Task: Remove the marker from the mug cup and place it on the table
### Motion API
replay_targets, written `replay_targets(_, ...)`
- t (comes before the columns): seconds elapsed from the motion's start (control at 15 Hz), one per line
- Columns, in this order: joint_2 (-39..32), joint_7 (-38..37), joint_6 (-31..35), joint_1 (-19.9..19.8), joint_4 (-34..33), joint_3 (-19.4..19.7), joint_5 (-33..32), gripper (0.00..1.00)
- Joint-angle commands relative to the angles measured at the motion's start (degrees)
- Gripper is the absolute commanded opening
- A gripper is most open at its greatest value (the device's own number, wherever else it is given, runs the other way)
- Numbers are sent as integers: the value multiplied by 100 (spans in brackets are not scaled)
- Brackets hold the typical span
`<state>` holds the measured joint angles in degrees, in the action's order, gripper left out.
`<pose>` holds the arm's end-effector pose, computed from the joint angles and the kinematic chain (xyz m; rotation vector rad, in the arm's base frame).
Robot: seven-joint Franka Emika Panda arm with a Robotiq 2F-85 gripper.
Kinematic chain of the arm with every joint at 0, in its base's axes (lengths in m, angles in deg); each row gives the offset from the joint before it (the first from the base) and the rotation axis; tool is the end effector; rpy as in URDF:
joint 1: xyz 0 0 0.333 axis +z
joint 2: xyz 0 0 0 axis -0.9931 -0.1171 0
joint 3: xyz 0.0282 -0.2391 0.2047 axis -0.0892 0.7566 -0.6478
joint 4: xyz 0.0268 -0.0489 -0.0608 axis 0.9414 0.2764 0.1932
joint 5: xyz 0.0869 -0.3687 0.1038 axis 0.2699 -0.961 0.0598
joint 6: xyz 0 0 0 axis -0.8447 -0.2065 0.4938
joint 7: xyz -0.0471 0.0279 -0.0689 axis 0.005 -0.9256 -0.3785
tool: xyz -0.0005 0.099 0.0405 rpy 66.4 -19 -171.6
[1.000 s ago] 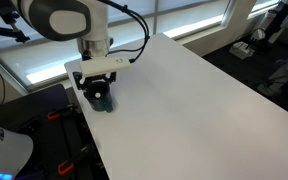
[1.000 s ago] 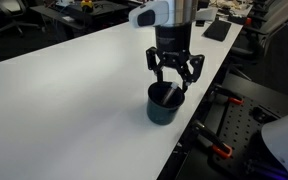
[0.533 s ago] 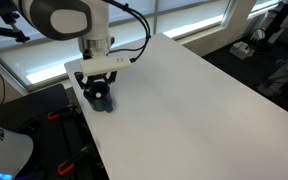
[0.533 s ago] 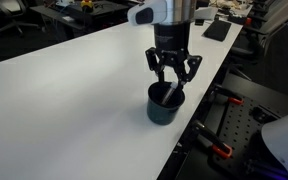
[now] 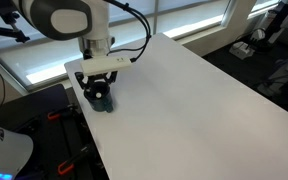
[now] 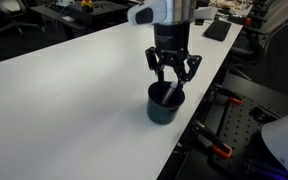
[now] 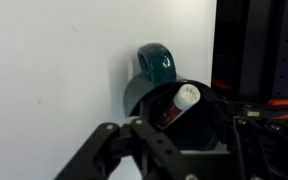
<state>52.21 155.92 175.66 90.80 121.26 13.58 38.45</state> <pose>0.3597 0.0550 0.2119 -2.1846 -2.1198 0.2503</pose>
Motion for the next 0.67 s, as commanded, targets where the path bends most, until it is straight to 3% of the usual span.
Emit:
replay_targets(0.0, -135, -442, 204, -99, -8, -120, -312, 56)
replay_targets(0.33, -367, -1369, 484, -125, -10, -145, -1225, 57)
replay_targets(0.4, -434, -1626, 544, -131, -11, -144, -1494, 55)
replay_targets(0.6, -527, -2277, 569, -129, -13, -152, -2132, 36)
